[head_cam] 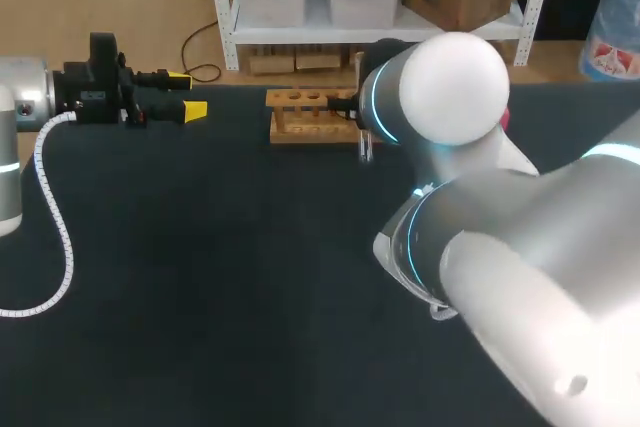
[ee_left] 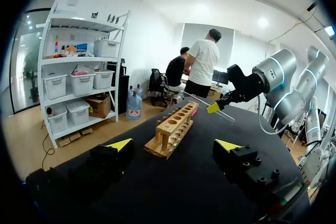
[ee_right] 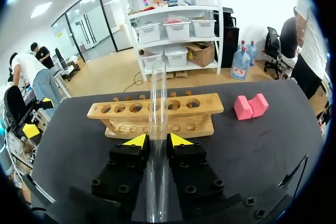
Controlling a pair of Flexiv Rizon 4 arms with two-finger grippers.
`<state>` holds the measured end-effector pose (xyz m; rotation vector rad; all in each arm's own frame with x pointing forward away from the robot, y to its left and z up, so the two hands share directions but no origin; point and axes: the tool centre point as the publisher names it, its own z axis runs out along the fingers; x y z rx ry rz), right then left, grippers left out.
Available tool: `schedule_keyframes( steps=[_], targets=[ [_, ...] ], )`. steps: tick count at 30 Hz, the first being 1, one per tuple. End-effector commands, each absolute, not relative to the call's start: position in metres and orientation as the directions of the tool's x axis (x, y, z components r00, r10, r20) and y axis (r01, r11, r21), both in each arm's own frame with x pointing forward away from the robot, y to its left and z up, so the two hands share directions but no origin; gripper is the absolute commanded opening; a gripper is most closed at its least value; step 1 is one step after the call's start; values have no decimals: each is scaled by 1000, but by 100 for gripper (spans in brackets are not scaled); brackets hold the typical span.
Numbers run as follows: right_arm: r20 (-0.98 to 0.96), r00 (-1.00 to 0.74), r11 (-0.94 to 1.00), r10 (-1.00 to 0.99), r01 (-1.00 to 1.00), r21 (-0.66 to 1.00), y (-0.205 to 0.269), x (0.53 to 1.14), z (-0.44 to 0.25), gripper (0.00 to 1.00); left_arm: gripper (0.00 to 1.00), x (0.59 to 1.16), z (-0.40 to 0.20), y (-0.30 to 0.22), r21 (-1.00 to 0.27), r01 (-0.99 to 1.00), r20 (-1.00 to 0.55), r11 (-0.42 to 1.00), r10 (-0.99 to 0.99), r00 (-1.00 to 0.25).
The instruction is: Grasp the test tube, adjust it, and insert it.
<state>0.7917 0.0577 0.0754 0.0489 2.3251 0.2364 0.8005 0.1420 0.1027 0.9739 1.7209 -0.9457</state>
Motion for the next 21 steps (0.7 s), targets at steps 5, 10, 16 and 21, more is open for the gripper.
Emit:
schedule_keyframes(
  steps=[5,10,16,21],
  targets=[
    [-678,-729,977,99,-59,206,58,801,66,0,100,799,102,142,-171,903,-944,395,198,-266],
    [-670,-736,976,99,-58,209,57,804,63,0,100,799,102,142,-171,903,-944,395,198,-266],
    [-665,-740,976,101,-57,212,57,807,61,0,100,799,102,142,-171,903,-944,395,198,-266],
    [-658,-747,976,97,-58,210,55,810,58,0,100,799,102,142,-171,903,-944,395,198,-266]
  ],
)
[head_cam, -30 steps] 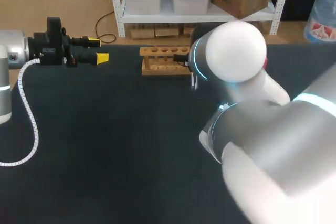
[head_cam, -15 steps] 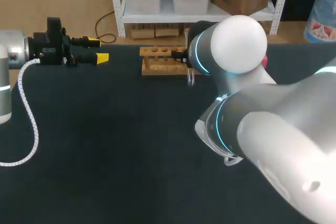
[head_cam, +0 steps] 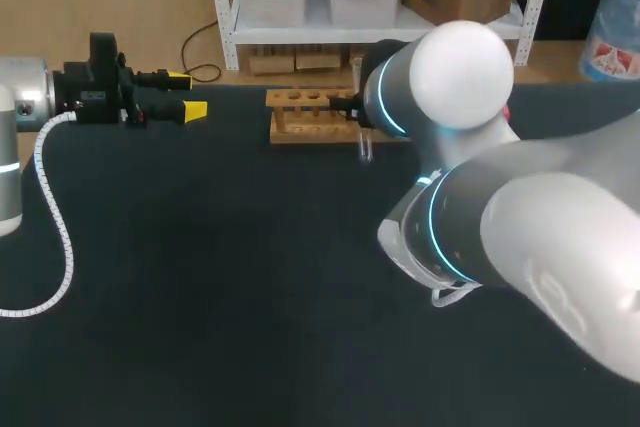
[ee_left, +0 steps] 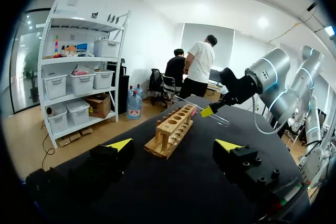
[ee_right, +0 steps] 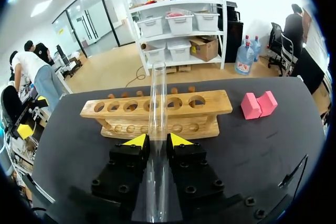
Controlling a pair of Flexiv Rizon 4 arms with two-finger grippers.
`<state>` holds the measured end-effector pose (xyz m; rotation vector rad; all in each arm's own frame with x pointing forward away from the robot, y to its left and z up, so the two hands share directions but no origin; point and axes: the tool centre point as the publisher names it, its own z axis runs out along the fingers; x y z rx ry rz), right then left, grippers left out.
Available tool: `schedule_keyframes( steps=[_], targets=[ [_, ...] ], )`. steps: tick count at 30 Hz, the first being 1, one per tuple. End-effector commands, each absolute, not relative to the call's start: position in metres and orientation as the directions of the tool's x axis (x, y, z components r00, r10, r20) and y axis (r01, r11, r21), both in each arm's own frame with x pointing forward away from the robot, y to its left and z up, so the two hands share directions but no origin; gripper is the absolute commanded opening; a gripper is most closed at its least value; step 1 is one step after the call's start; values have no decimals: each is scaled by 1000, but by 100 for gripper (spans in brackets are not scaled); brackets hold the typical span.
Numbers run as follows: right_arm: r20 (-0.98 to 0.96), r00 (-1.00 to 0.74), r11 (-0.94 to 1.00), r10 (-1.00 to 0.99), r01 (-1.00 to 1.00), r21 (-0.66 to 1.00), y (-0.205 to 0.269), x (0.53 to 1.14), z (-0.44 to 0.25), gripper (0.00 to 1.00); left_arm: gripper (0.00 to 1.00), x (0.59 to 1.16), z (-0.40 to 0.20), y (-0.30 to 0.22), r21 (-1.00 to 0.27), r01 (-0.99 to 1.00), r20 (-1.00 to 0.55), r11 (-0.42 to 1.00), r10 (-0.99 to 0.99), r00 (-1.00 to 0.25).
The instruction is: Grasp the test tube, adjust it, and insert it.
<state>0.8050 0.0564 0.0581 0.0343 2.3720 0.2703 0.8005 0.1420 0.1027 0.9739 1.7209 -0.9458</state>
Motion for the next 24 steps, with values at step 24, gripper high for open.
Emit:
schedule_keyframes(
  steps=[24],
  targets=[
    [-569,-820,967,62,-93,239,56,813,46,0,100,799,102,142,-171,903,-944,395,198,-266]
  ],
)
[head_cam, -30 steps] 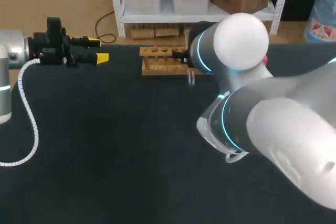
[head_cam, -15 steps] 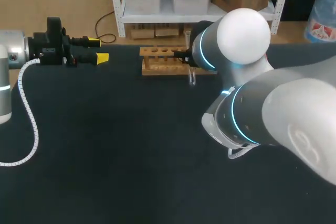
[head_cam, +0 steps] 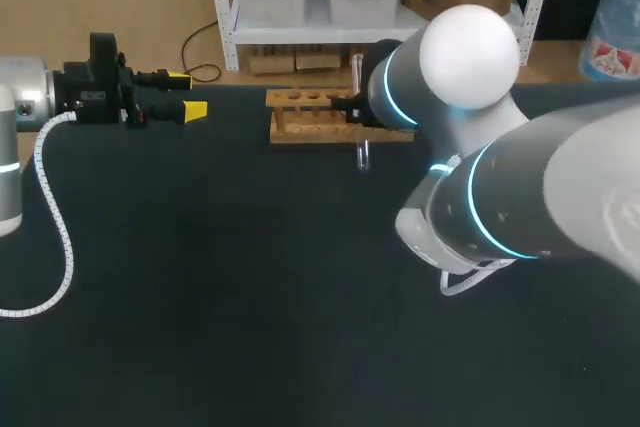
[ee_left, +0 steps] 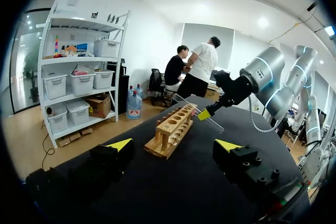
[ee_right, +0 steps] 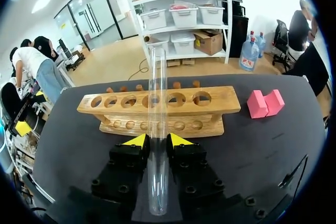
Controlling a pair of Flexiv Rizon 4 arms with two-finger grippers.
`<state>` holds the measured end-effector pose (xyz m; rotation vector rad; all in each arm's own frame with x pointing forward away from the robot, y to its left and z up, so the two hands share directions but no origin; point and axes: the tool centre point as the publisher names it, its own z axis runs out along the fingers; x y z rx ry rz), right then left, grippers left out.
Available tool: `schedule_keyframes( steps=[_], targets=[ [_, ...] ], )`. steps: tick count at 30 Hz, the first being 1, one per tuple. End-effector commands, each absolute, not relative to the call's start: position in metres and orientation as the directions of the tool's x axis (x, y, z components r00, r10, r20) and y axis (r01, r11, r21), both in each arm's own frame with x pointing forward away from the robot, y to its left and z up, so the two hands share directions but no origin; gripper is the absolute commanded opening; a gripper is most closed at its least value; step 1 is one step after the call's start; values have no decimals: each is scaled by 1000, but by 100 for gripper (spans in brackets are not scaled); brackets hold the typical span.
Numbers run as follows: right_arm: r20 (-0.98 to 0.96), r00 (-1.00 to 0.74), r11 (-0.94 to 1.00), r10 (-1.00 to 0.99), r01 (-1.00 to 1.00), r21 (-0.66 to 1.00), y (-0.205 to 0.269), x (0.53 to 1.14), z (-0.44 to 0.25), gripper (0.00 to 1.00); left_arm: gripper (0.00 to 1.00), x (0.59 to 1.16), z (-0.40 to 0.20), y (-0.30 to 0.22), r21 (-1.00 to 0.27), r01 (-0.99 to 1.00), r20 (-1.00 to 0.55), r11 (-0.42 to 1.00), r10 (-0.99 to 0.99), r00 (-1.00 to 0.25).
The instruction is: Grasp the test tube, adjust it, and insert it.
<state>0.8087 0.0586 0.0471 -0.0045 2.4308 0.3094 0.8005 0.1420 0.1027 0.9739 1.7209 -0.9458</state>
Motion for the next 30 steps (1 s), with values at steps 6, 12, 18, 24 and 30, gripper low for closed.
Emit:
schedule_keyframes(
  steps=[6,12,18,24,30],
  targets=[
    [-551,-833,964,54,-100,245,56,813,43,0,100,799,102,142,-171,903,-944,395,198,-266],
    [-535,-844,963,33,-116,243,58,814,41,0,100,799,102,142,-171,903,-944,395,198,-266],
    [-511,-859,960,11,-134,245,59,814,39,0,100,799,102,142,-171,903,-944,395,198,-266],
    [-492,-871,957,-2,-144,252,61,813,36,0,100,799,102,142,-171,903,-944,395,198,-266],
    [-481,-876,956,-5,-145,254,62,812,35,0,100,799,102,142,-171,903,-944,395,198,-266]
  ],
)
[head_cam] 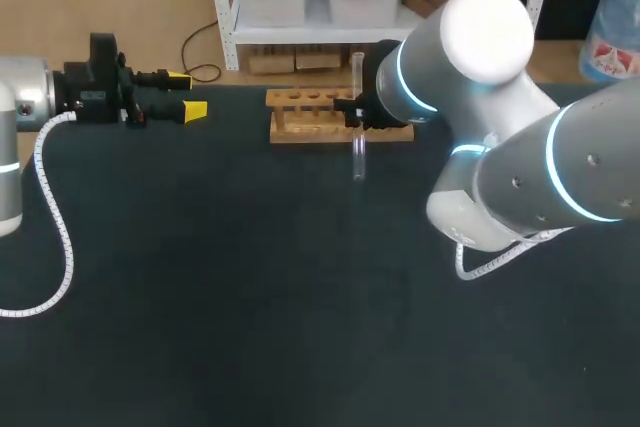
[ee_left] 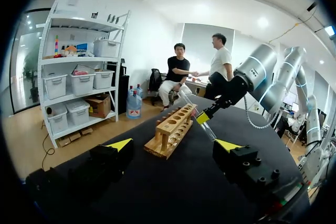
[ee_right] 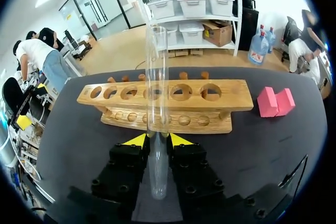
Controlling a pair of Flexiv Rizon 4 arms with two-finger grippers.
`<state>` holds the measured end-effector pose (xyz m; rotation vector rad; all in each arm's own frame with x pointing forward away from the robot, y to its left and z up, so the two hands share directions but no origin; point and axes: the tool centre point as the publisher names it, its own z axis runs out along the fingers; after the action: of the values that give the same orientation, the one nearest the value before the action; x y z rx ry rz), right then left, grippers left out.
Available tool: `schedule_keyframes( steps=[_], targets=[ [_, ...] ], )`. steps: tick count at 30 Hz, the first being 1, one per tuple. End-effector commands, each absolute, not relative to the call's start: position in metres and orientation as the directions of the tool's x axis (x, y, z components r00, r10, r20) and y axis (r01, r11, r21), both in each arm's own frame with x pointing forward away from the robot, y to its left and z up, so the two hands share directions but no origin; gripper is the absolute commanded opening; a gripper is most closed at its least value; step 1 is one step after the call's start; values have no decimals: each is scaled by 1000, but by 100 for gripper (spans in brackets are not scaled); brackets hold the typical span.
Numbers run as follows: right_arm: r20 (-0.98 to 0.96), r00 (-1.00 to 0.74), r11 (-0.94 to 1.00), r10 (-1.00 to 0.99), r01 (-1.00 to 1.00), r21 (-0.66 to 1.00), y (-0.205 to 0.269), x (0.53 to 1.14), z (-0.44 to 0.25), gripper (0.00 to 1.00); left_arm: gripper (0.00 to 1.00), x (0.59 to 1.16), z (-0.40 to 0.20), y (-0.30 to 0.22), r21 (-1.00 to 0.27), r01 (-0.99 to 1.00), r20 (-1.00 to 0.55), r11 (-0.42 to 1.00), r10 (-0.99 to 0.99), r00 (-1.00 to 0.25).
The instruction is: Grasp the test tube, adjust it, and insert it.
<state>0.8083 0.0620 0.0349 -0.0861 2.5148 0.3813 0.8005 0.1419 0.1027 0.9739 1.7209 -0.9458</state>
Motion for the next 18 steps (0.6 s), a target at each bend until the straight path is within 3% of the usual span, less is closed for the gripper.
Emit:
schedule_keyframes(
  steps=[1,18],
  targets=[
    [-481,-877,956,-5,-144,254,62,812,35,0,100,799,102,142,-171,903,-944,395,198,-266],
    [-521,-852,960,45,-108,260,57,796,56,0,100,799,102,142,-171,903,-944,395,198,-266]
  ],
)
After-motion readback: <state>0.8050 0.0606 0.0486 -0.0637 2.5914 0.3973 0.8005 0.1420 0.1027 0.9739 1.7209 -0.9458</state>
